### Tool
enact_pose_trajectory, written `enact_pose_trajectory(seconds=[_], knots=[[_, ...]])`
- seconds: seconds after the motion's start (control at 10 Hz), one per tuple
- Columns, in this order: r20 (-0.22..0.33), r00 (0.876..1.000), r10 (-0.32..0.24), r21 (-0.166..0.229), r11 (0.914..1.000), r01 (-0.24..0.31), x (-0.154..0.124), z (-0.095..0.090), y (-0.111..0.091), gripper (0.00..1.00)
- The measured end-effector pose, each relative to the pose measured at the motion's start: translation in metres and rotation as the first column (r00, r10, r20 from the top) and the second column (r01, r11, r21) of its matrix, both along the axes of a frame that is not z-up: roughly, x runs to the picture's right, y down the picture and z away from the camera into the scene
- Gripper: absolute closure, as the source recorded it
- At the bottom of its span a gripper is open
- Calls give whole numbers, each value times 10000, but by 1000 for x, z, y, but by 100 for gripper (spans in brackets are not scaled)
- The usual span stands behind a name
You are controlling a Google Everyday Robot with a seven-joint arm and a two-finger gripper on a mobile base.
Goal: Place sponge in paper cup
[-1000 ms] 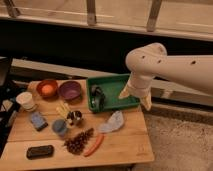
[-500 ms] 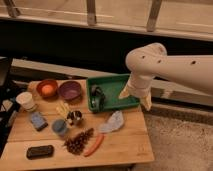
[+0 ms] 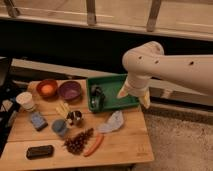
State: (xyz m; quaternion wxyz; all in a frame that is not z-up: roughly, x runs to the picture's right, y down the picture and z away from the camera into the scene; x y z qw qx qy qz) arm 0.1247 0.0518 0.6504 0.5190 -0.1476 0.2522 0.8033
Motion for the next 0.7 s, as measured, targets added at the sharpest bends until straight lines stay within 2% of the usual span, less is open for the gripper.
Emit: enact_pose_trajectory(seconds=[0.2, 0.4, 0.6, 0.7], knots=[[425, 9957, -826, 136, 9965, 821, -42, 2, -5, 20], [1069, 9790, -1739, 277, 9847, 1719, -106, 1, -9, 20], [1784, 9539, -2412, 523, 9704, 2356, -157, -6, -12, 20], [2283, 9356, -2693, 672, 9630, 2608, -185, -17, -10, 20]])
